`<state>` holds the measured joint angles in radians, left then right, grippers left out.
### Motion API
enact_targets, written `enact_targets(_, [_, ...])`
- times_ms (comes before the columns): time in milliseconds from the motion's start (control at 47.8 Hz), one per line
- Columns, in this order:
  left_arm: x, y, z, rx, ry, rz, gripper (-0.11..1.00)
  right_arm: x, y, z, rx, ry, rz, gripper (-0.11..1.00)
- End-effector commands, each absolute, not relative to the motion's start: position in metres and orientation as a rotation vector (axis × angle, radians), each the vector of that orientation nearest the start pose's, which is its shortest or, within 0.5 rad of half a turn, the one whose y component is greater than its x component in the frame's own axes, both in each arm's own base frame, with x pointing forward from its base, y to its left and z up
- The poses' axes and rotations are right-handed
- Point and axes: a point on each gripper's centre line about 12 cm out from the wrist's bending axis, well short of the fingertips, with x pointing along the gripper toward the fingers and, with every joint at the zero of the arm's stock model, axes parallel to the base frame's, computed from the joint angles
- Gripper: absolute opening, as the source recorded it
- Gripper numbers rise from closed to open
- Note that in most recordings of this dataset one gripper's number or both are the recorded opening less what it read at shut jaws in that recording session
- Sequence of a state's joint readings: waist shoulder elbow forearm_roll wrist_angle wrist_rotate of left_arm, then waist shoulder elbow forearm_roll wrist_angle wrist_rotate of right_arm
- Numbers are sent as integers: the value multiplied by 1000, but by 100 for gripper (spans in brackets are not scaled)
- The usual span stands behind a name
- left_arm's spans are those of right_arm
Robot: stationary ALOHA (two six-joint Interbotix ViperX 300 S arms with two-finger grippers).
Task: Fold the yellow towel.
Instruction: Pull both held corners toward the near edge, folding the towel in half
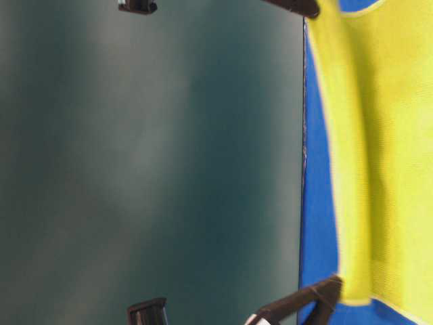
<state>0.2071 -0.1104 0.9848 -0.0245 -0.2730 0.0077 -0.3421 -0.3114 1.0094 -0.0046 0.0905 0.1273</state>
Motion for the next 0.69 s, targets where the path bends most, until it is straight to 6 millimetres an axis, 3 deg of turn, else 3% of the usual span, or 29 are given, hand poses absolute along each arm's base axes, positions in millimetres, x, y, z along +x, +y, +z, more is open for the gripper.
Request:
enact_targets(0, [314,49,140,-74,593,163,1,267,-83,159,262,741,-346,3])
enact_targets(146, [316,23,137,-73,618,91,1,271,-63,151,280,756,-294,3])
enact_targets(293, [317,9,134,-86,627,58,1,275,-49,142,301,760,-261,3])
enact_targets(669, [321,6,129,-97,643,52,1,282,-37,135,308,771,-229,3])
